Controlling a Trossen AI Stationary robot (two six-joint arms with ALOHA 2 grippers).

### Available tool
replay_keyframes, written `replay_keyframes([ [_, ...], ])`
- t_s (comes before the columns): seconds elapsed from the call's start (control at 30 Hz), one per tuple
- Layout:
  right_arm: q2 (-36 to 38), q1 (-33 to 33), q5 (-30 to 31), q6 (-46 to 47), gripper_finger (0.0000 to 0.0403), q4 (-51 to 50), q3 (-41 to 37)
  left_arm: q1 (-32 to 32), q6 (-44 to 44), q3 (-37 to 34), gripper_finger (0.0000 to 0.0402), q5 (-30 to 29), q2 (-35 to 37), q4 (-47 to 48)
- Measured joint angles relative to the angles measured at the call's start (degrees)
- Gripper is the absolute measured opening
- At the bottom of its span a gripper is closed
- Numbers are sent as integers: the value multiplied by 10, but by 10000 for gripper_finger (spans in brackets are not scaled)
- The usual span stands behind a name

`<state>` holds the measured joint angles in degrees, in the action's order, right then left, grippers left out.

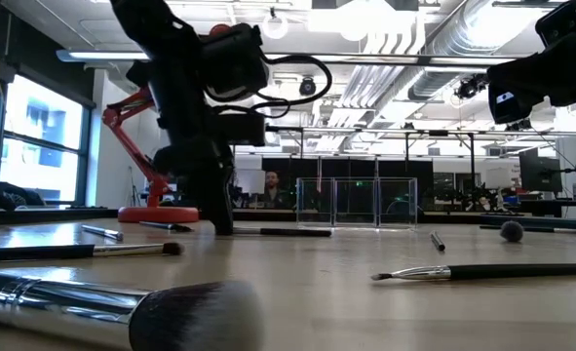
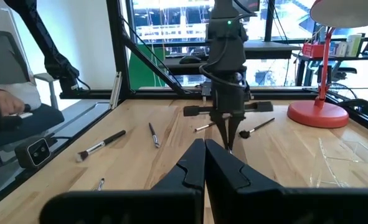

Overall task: Put items in baskets/containers
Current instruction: Put the eyeshadow brush into the transparent organizer

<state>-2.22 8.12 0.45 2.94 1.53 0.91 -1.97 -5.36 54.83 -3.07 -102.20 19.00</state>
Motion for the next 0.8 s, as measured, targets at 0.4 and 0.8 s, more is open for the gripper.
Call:
replay_keyframes([
  [0.4,-5,5,58,5,0,38,0,-16,-28,20,2,7,-4,-37],
  [0.8,-284,48,135,-18,0,24,151,-15,-25,32,1,-2,-3,-47],
])
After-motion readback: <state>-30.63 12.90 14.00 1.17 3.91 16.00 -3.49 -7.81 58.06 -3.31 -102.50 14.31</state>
